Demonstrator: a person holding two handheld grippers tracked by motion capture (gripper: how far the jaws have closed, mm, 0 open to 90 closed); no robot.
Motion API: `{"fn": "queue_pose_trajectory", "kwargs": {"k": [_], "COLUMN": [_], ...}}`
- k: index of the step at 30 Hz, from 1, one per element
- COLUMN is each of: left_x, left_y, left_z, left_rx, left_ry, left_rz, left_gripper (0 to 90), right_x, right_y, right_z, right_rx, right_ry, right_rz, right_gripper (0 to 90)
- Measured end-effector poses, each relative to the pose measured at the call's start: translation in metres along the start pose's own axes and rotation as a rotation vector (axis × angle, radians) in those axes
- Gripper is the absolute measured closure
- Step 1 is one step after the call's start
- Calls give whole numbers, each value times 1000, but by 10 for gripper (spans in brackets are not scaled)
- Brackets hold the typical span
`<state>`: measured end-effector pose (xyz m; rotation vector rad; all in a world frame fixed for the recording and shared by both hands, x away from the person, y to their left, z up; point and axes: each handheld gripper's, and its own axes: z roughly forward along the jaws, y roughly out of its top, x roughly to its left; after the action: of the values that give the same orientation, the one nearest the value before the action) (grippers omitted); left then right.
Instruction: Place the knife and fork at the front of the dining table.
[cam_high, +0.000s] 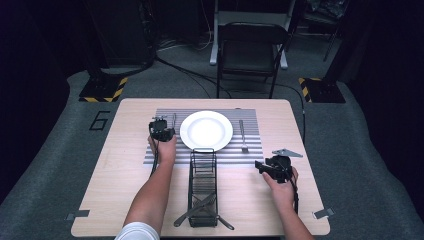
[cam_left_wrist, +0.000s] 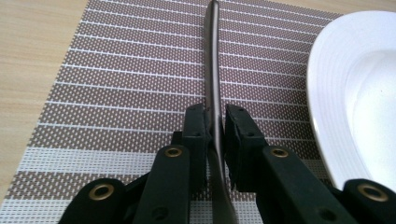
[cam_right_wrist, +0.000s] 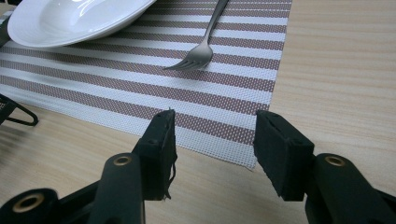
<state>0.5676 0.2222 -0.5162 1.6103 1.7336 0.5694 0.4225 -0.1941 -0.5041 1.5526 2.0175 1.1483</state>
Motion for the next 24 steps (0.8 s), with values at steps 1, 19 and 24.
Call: {"fn": "queue_pose_trajectory", "kwargs": {"k": [1, 19, 24], "left_x": [0, 8, 7], "left_y": [0, 2, 4], "left_z": [0, -2, -7], "left_rx": [-1, 29, 22], "left_ry": [1, -12, -27], "left_rz": [1, 38, 52], "left_gripper": [796, 691, 680], "right_x": [0, 1, 2], "right_y": [0, 0, 0], "right_z": [0, 0, 0], "right_rx": [0, -1, -2], "right_ry": [0, 1, -2], "right_rz": [0, 1, -2], "right_gripper": [481, 481, 481]}}
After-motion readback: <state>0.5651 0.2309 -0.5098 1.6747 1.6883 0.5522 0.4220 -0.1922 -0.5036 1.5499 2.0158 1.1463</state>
